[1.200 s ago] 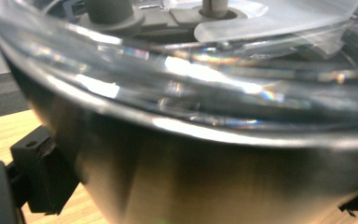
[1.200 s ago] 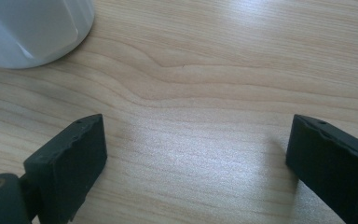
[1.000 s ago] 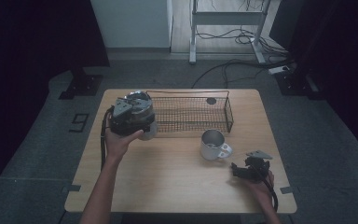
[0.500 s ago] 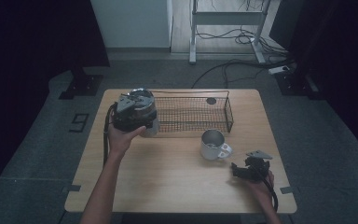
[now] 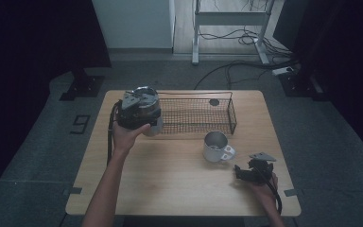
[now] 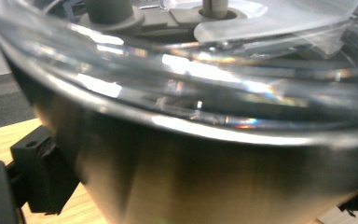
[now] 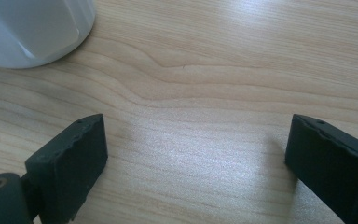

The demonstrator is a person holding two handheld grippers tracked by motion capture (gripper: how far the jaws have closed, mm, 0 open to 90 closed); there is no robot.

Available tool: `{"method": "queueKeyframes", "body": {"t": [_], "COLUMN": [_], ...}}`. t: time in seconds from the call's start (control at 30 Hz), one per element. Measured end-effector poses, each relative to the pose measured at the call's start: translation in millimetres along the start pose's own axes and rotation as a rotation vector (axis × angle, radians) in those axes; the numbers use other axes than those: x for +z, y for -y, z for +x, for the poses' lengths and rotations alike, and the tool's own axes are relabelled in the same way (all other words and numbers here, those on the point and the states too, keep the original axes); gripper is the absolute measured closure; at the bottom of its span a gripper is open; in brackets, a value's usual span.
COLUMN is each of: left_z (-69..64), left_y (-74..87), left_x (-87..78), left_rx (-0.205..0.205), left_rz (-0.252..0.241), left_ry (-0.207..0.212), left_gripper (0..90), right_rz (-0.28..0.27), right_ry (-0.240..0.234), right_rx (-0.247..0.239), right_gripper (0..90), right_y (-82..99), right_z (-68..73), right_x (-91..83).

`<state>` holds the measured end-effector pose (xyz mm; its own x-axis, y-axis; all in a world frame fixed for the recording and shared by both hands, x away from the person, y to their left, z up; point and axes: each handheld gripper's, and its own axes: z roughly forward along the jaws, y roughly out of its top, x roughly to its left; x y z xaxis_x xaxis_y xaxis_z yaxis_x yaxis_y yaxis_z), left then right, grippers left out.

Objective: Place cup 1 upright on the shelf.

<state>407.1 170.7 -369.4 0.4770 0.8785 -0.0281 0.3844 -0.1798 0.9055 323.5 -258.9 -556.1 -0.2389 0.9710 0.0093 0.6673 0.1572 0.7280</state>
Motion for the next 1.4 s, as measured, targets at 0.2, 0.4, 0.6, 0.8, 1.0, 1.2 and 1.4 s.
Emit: {"method": "queueKeyframes", "body": {"t": [0.2, 0.4, 0.6, 0.8, 1.0, 1.2, 1.4], "left_z": [-4.1, -5.7, -5.0, -5.3, -5.1, -4.9, -5.9], "left_y": [-5.4, -9.2, -12.8, -15.5, -18.1, -22.7, -25.2], "left_x": [7.8, 14.0, 20.3, 26.3, 31.6, 36.7, 41.0], "left_rx": [0.010, 0.020, 0.016, 0.015, 0.018, 0.015, 0.013], "left_rz": [-0.003, 0.002, 0.005, 0.006, 0.012, 0.007, 0.007], "left_ry": [0.000, -0.005, -0.003, 0.004, -0.002, 0.002, 0.005], "left_gripper": [4.2, 4.2, 4.2, 4.2, 4.2, 4.2, 4.2], "right_rz": [0.000, 0.001, 0.000, 0.000, -0.002, -0.002, -0.002], "right_ry": [0.000, 0.000, -0.001, -0.003, -0.003, -0.003, -0.003], "right_rx": [0.000, -0.001, -0.002, -0.003, -0.003, -0.003, -0.003], "right_gripper": [5.3, 5.4, 5.7, 5.8, 5.9, 5.9, 5.9], "right_y": [0.0, 0.0, 0.0, 0.0, 0.1, 0.1, 0.1], "right_z": [0.0, 0.0, 0.0, 0.0, 0.0, 0.0, 0.0], "right_x": [0.0, -0.1, -0.2, -0.3, -0.2, -0.2, -0.2]}}
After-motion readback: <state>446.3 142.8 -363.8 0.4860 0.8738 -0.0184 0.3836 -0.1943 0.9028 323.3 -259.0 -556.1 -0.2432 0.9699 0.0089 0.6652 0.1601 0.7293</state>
